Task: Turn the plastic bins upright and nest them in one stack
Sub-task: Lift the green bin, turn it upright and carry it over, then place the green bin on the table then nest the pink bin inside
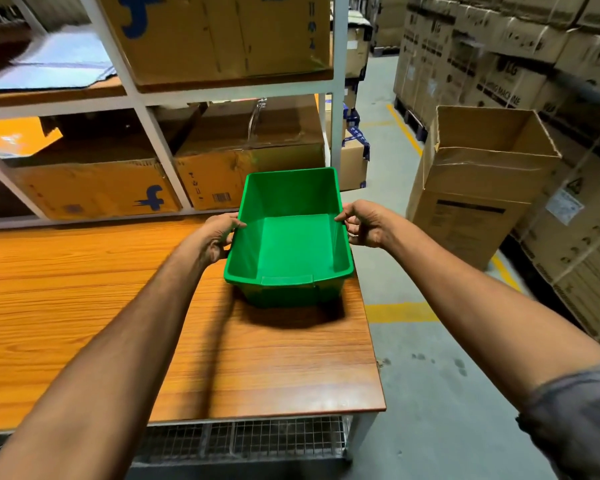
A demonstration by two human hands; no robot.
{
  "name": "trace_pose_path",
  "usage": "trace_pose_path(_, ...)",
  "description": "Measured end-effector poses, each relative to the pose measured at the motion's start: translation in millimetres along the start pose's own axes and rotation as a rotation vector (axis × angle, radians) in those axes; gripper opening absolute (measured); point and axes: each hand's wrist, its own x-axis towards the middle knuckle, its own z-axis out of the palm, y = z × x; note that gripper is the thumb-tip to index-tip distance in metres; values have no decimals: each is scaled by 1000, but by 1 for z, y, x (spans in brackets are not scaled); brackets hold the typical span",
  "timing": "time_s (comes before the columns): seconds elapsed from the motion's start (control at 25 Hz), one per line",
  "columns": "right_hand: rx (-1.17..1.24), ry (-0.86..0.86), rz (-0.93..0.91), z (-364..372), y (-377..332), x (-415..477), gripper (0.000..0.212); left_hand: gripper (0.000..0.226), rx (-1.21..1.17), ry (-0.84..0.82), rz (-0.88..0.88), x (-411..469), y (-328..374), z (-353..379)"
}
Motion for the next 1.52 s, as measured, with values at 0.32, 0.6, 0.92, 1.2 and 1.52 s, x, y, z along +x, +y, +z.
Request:
trace_pose_path(0.32, -6, 12, -1, 9, -2, 2, 47, 40, -20, -11, -3, 3, 2, -8)
trace_pose_path(0.6, -24, 36, -2, 10, 1, -7, 43, 34, -3, -23, 17, 13, 0, -16)
trace_pose_path(0.92, 36, 60, -185, 5, 3, -85, 28, 44, -85, 132, 302, -42, -12, -33)
trace_pose_path(1.2, -68, -120, -288, -4, 52, -153, 36, 37, -208, 152, 420, -155, -75, -16)
trace_pose_path(1.52, -309, -230, -323, 12, 144, -205, 38, 29, -84, 248, 473, -231, -182, 9)
